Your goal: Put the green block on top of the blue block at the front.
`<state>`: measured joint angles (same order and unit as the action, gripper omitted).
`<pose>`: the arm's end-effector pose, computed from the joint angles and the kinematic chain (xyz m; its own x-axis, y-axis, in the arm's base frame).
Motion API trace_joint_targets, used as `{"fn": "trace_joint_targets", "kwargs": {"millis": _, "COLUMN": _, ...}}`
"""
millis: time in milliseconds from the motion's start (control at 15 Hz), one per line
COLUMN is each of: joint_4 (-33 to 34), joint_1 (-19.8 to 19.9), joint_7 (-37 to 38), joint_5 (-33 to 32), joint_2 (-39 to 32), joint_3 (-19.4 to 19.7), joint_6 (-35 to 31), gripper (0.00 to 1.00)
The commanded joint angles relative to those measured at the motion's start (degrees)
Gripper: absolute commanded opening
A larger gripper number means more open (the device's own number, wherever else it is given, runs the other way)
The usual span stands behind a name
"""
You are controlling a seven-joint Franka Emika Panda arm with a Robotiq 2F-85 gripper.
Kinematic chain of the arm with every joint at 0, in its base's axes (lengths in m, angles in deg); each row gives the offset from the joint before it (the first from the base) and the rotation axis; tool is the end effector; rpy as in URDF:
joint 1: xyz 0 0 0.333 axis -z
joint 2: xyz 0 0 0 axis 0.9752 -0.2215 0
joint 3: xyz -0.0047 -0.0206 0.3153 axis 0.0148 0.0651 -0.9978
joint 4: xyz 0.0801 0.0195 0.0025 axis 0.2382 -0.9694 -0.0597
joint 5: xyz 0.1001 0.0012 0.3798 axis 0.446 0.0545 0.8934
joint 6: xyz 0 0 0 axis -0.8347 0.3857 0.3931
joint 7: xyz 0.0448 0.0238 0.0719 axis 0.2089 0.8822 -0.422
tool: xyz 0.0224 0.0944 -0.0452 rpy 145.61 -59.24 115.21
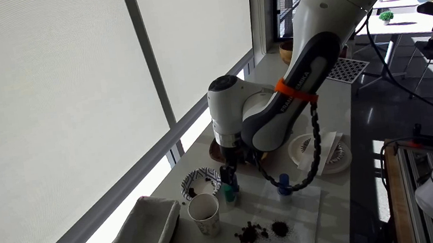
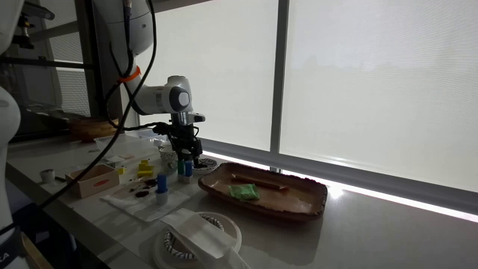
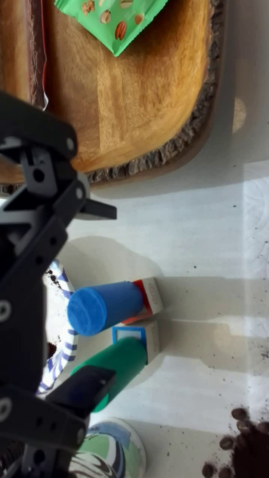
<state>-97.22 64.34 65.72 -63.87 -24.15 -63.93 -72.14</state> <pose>0.5481 0.1336 0.2269 0.9972 0.0144 0.0740 0.0087 -0.9969 0.0778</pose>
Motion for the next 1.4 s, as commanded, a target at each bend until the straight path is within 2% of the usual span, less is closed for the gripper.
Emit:
{"fn": "trace_joint_targets", "kwargs": {"millis": 0, "joint_4": 1.14, "joint_1": 0.26, "joint_7": -1.51, "joint_5": 0.79, "joint_2": -1.78, "joint_3": -0.41, "joint_6": -1.76, "gripper": 0.78}}
{"fn": "trace_joint_targets", "kwargs": {"millis": 67, "joint_4": 1.4, "joint_1": 0.23, "joint_7": -1.55, "joint_5": 0.76, "joint_2": -1.93, "joint_3": -0.38, "joint_6": -1.8, "gripper": 0.71}}
{"fn": "trace_joint_targets", "kwargs": {"millis": 133, "joint_4": 1.64, "joint_1": 0.2, "joint_7": -1.58, "joint_5": 0.73, "joint_2": -2.04, "joint_3": -0.36, "joint_6": -1.81, "gripper": 0.69}}
{"fn": "trace_joint_targets", "kwargs": {"millis": 600, "joint_4": 2.35, "joint_1": 0.3, "joint_7": -2.2, "joint_5": 0.87, "joint_2": -2.37, "joint_3": -0.53, "joint_6": -2.12, "gripper": 0.15}}
{"fn": "trace_joint_targets", "kwargs": {"millis": 733, "joint_4": 2.53, "joint_1": 0.33, "joint_7": -2.55, "joint_5": 1.0, "joint_2": -2.42, "joint_3": -0.64, "joint_6": -2.11, "gripper": 0.52}}
{"fn": "trace_joint_targets", "kwargs": {"millis": 800, "joint_4": 2.59, "joint_1": 0.35, "joint_7": -2.69, "joint_5": 1.03, "joint_2": -2.48, "joint_3": -0.65, "joint_6": -2.1, "gripper": 0.52}}
{"fn": "trace_joint_targets", "kwargs": {"millis": 867, "joint_4": 2.62, "joint_1": 0.37, "joint_7": -2.83, "joint_5": 1.09, "joint_2": -2.52, "joint_3": -0.68, "joint_6": -2.13, "gripper": 0.58}}
{"fn": "trace_joint_targets", "kwargs": {"millis": 1200, "joint_4": 2.77, "joint_1": 0.45, "joint_7": -3.72, "joint_5": 1.39, "joint_2": -2.83, "joint_3": -0.96, "joint_6": -2.11, "gripper": 0.96}}
{"fn": "trace_joint_targets", "kwargs": {"millis": 1333, "joint_4": 2.83, "joint_1": 0.51, "joint_7": -4.11, "joint_5": 1.57, "joint_2": -3.22, "joint_3": -1.06, "joint_6": -2.11, "gripper": 1.0}}
